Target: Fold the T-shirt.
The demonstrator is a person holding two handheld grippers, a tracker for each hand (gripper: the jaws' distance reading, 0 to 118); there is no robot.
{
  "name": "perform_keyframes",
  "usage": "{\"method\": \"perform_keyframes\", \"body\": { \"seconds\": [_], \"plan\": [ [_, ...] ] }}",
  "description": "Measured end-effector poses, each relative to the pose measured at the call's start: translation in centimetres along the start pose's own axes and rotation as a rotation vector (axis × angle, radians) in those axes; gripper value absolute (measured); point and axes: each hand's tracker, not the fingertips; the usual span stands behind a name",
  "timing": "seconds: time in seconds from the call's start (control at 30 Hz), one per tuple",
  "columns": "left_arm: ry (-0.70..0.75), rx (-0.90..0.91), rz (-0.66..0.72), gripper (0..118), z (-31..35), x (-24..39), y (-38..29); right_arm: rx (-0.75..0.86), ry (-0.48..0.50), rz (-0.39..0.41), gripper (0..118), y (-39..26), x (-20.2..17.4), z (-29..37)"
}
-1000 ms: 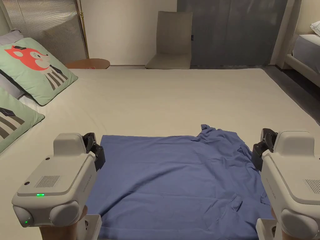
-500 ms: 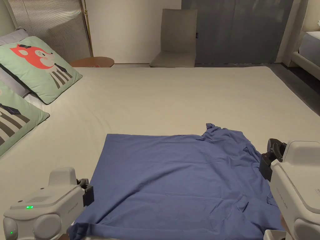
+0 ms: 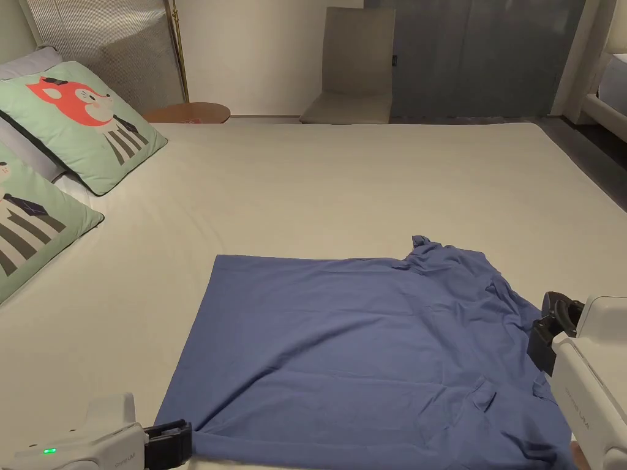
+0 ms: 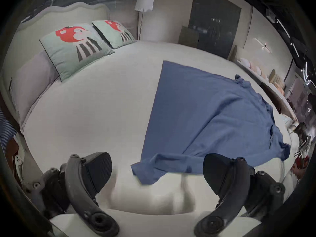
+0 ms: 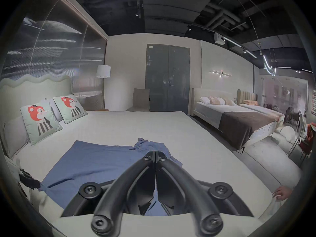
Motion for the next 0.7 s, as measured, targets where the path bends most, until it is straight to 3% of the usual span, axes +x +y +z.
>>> {"method": "perform_keyframes", "body": {
  "seconds": [0.07, 0.1, 0.13, 0.17, 0.3, 0.4, 0.43, 0.47, 0.53, 0.57, 0.7],
  "plan": [
    [-0.017, -0.015, -0.009, 72, -0.9, -0.1, -0.4, -0.006, -0.004, 0.000, 1, -0.2, 0.1, 0.1],
    [-0.026, -0.023, -0.009, 52, -1.5, -0.2, -0.5, -0.010, -0.005, 0.000, 1, -0.3, 0.2, 0.2],
    [-0.024, -0.035, -0.014, 25, -2.0, 0.0, -0.6, -0.014, -0.006, -0.001, 1, -0.5, 0.3, 0.2],
    [-0.018, -0.047, -0.025, 14, -2.2, 0.1, -0.7, -0.018, -0.008, 0.000, 1, -0.7, 0.4, 0.2],
    [-0.017, -0.021, -0.051, 9, -1.4, 1.7, -0.8, -0.048, -0.026, 0.010, 1, -1.8, 1.1, 0.3],
    [-0.017, 0.010, -0.052, 8, -0.3, 2.0, -0.5, -0.169, -0.016, -0.027, 2, -3.6, 2.4, 0.1],
    [-0.019, 0.022, -0.047, 8, 0.0, 2.0, -0.3, -0.229, -0.015, -0.039, 12, -4.7, 3.0, -0.1],
    [-0.027, 0.034, -0.045, 8, 0.2, 2.0, -0.2, -0.278, -0.017, -0.060, 33, -6.3, 3.7, -0.4],
    [-0.031, 0.038, -0.049, 8, 0.6, 1.9, 0.1, -0.360, -0.017, -0.102, 95, -9.1, 4.7, -0.7],
    [-0.033, 0.041, -0.050, 8, 0.7, 1.9, 0.2, -0.399, -0.024, -0.114, 109, -10.4, 5.0, -0.7],
    [-0.035, 0.044, -0.047, 8, 0.7, 1.9, 0.3, -0.519, -0.037, -0.134, 109, -13.7, 5.4, -0.4]
  ]
}}
